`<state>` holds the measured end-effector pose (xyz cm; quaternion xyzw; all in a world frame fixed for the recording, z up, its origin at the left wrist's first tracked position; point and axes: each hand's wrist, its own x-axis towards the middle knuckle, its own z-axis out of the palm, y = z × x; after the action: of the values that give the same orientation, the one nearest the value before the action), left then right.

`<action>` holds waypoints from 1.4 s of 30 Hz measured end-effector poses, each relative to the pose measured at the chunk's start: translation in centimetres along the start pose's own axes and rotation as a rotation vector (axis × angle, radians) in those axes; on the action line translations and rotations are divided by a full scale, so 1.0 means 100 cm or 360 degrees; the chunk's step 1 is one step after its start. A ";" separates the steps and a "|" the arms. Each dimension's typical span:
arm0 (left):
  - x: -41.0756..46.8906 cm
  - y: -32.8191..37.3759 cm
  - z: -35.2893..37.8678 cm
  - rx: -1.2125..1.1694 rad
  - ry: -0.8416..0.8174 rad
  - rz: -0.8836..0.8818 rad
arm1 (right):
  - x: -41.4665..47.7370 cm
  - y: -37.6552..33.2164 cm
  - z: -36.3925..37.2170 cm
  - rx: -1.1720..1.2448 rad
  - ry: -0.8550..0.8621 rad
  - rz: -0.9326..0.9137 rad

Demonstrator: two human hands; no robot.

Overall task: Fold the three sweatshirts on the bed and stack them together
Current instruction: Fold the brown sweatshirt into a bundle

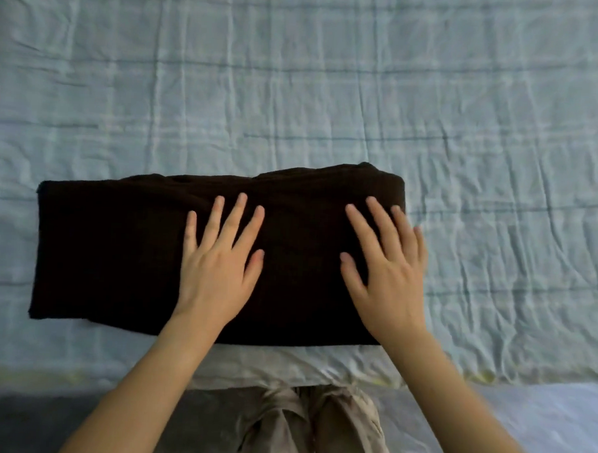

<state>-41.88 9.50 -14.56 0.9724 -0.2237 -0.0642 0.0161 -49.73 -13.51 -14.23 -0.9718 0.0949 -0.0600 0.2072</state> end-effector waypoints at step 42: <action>-0.106 -0.140 -0.122 -0.2788 0.0209 -0.0539 | 0.002 -0.262 -0.027 0.0417 -0.0178 -0.0153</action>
<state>-43.60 26.78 -2.03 0.6330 0.0536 -0.1578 0.7560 -45.80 8.91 -0.93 -0.9417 0.0281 -0.0276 0.3342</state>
